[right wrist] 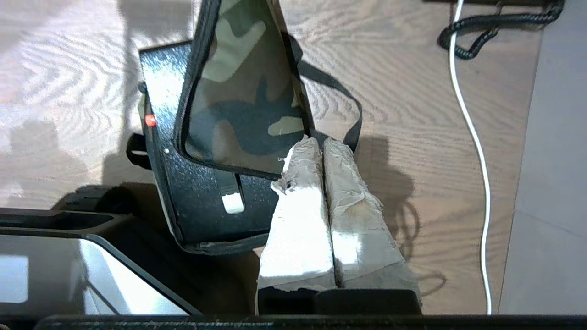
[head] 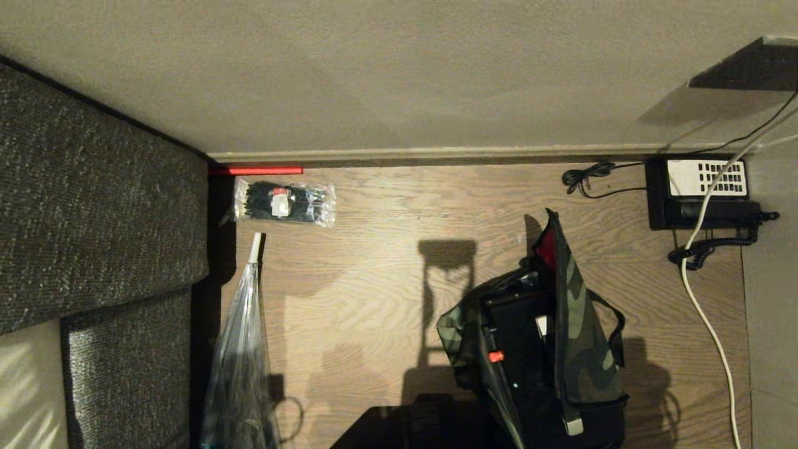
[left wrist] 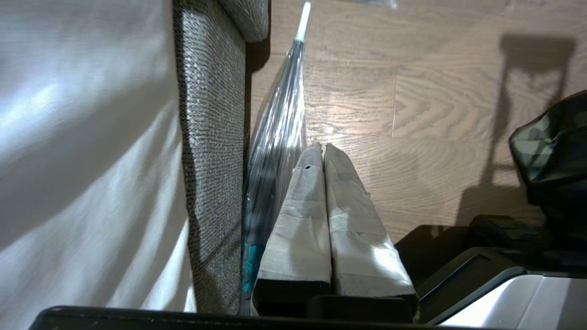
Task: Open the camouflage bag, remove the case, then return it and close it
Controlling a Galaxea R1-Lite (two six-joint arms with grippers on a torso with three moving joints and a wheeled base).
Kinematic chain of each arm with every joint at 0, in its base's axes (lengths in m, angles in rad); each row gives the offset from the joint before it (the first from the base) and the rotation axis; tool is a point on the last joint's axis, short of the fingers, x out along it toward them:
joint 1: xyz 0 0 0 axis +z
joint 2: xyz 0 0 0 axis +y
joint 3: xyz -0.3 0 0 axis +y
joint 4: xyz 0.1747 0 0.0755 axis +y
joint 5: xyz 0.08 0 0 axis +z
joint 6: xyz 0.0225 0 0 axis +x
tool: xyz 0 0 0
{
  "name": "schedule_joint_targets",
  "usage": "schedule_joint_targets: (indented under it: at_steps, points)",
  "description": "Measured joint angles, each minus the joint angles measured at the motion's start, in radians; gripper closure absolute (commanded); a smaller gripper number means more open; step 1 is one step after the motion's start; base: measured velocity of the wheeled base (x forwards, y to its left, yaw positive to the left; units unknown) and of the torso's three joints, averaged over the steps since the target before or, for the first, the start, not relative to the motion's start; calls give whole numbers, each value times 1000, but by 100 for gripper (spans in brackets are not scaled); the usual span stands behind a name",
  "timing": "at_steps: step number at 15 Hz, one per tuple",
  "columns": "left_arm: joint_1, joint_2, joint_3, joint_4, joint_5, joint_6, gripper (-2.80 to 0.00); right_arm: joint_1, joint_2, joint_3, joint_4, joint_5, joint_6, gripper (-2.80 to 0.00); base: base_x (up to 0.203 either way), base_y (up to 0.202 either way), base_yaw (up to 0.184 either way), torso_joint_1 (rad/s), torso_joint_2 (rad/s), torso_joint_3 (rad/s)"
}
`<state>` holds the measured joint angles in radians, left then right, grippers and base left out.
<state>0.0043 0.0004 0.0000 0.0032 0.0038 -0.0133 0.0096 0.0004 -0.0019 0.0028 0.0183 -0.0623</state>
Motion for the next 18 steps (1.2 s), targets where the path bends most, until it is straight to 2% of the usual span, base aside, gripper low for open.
schedule_joint_targets:
  at_steps: [18]
  points:
    - [0,0,0,2,1,2,0,0,2,-5,14,-3,4,0,0,0,0,2,2,200]
